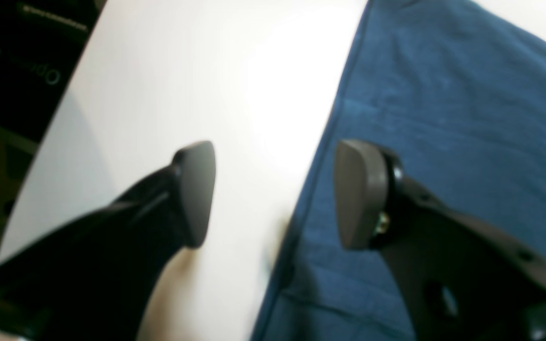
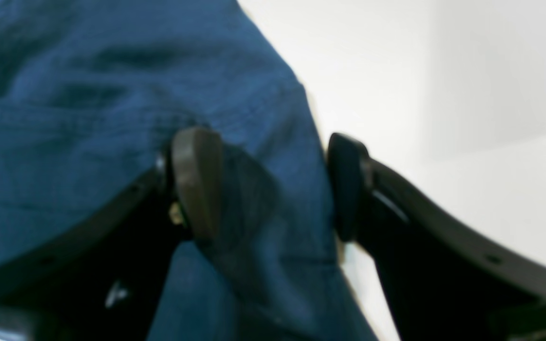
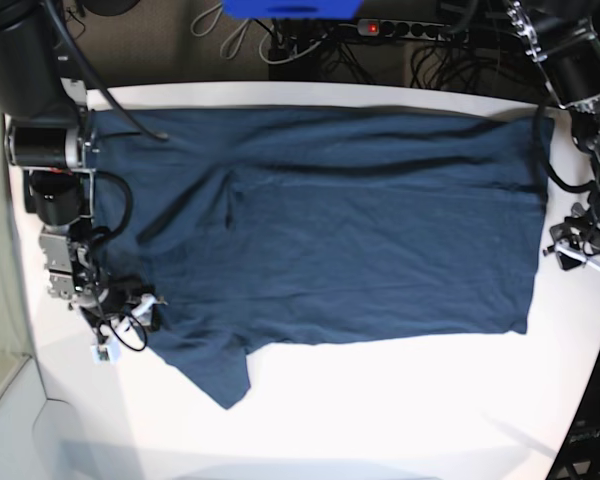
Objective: Layout the t-shirt on the table in an organized manner, then fold the t-shirt properly
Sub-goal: 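Move both grippers down to the hem corners of the shirt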
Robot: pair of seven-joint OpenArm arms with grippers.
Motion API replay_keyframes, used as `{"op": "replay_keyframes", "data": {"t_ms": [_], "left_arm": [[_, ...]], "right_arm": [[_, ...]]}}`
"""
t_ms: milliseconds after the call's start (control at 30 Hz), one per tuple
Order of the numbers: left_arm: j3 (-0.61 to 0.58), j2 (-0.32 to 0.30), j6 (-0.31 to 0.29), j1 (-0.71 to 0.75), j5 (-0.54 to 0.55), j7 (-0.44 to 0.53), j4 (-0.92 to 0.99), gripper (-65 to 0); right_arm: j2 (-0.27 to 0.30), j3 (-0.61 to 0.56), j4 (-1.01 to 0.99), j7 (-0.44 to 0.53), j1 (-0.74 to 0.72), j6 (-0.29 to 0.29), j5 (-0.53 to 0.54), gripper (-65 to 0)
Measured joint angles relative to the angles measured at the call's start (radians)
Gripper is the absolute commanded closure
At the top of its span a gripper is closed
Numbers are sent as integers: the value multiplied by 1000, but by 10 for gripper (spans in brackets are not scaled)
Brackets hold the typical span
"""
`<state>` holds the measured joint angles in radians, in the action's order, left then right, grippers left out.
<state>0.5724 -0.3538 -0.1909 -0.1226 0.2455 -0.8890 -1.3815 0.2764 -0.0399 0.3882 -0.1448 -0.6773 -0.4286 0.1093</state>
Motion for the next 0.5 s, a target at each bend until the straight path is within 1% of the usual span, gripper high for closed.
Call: {"op": "replay_keyframes", "data": {"t_ms": [33, 67, 133, 167, 233, 267, 433, 500], "left_arm": [[0, 5, 0, 0, -2, 0, 0, -385], [0, 7, 0, 0, -2, -2, 0, -385], [0, 7, 0, -3, -2, -3, 1, -385], [0, 7, 1, -13, -4, 1, 8, -385], [-1, 5, 3, -56, -4, 48, 69, -385], [-12, 4, 4, -80, -3, 72, 111, -385], [-131, 2, 3, -173, -5, 179, 311, -385], [-189, -2, 4, -221, -5, 260, 412, -385]], "right_arm": [[-2, 0, 0, 0, 0, 0, 0, -338], [-3, -1, 0, 0, 0, 0, -1, -310], [-3, -1, 0, 0, 0, 0, 0, -233], [-2, -1, 0, 0, 1, 0, 0, -185], [-3, -1, 1, 0, 5, 0, 3, -53], [-3, -1, 1, 1, 5, 0, 4, -2], [-5, -2, 0, 0, 5, 0, 3, -6], [-5, -2, 3, 3, 11, 0, 4, -6]]}}
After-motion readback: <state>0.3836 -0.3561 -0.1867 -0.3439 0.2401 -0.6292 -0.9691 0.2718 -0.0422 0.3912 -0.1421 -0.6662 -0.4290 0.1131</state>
